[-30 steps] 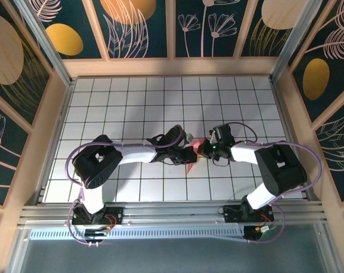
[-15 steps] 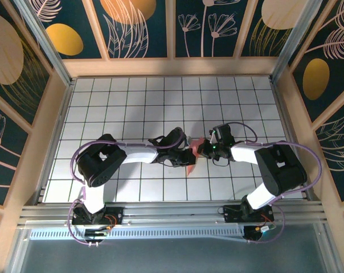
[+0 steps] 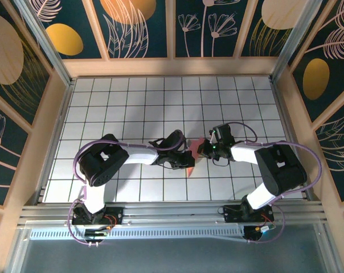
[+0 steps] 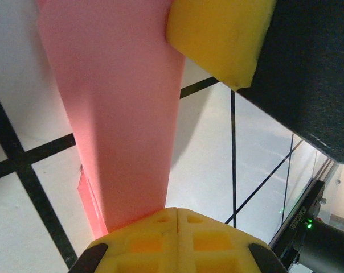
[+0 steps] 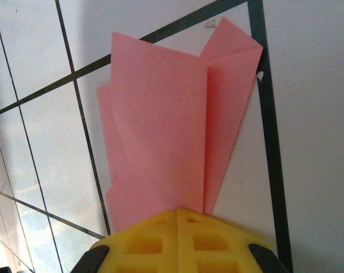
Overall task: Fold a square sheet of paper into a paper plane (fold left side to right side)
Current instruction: Fold the wing for the fifth time at the center of the table.
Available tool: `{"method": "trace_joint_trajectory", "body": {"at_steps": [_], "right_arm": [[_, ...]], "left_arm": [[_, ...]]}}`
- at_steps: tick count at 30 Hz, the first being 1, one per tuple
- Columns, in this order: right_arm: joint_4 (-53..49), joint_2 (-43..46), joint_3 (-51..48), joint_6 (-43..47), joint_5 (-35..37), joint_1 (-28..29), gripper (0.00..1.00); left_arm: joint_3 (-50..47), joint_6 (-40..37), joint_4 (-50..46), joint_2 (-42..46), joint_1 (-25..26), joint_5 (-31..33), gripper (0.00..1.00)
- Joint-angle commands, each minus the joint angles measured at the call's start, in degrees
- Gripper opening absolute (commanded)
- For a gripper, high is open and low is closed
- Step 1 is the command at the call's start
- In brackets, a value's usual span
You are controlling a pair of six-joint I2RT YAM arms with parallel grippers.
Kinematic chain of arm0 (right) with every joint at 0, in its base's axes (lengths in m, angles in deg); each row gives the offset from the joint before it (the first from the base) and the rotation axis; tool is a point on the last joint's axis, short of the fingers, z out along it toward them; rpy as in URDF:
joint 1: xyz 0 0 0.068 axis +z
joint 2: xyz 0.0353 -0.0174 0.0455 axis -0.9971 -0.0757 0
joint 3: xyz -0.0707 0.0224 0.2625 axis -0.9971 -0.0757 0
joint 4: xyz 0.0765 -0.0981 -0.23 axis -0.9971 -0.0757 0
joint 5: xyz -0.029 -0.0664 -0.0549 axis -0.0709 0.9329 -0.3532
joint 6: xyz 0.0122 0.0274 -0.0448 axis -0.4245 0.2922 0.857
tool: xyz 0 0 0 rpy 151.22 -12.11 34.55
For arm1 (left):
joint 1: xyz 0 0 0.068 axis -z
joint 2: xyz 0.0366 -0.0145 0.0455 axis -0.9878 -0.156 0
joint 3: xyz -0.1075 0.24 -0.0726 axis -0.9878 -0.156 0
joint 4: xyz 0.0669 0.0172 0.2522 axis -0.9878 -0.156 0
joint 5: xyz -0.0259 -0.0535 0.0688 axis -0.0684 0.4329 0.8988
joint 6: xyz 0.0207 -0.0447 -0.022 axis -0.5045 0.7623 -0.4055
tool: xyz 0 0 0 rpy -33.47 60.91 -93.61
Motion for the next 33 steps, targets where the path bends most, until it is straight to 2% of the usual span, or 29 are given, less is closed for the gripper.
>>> {"method": "trace_joint_trajectory", "body": {"at_steps": [1, 20, 33], "right_arm": [[-7.59, -2.61, -1.58, 1.46, 4.37, 0.09, 0.00], [-6.85, -0.69, -0.74, 1.57, 3.02, 0.19, 0.00], [-4.47, 11.03, -0.62, 0.33, 1.56, 0.06, 0.00]], "left_arm": [[-0.81, 1.22, 0.16, -1.19, 0.44, -0.10, 0.02], [-2.48, 0.58, -1.11, -2.56, 0.59, 1.73, 0.00], [-1.77, -0.27, -2.39, -3.39, 0.81, 2.90, 0.00]]}}
